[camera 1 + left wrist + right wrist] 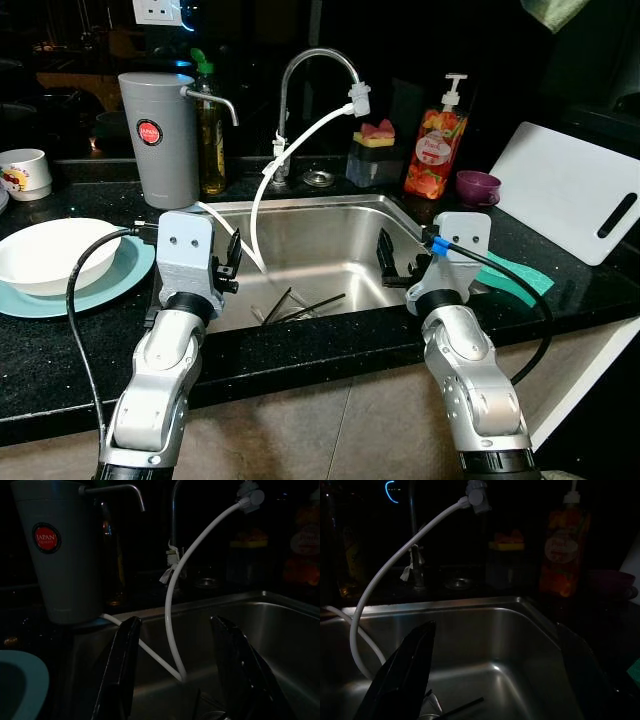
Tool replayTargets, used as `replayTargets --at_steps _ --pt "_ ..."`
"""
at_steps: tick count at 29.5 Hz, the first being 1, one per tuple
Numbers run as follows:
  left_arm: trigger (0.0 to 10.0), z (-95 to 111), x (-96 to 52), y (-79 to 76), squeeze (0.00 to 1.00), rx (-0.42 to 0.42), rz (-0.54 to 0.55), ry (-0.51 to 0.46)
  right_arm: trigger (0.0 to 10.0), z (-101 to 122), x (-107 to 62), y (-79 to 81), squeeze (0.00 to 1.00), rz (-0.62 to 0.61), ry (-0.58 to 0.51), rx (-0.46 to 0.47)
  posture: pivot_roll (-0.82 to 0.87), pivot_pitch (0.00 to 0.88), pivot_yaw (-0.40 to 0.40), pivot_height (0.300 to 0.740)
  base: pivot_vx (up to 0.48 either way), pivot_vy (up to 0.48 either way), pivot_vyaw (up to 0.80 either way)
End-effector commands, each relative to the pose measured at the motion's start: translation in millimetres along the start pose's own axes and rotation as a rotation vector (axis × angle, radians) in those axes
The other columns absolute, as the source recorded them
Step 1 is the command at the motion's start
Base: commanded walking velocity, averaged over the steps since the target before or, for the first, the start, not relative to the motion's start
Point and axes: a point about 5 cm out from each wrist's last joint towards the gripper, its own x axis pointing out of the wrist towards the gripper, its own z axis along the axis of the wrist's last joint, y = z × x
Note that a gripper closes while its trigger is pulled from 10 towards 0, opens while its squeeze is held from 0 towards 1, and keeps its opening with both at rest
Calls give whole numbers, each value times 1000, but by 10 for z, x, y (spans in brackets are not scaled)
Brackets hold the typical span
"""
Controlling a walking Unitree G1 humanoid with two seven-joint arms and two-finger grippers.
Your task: Kitchen organization
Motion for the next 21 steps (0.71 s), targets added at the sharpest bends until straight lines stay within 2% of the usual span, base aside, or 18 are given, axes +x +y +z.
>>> replayTargets --at_steps 1,21 --pt "10000 -25 -10 -20 0 0 -1 5 10000 16 -7 -21 0 -6 1 -6 79 48 -81 740 0 0 0" --pt "10000 -37 3 -26 0 0 -7 8 10000 19 1 -18 0 -3 0 -10 79 42 -77 740 0 0 0"
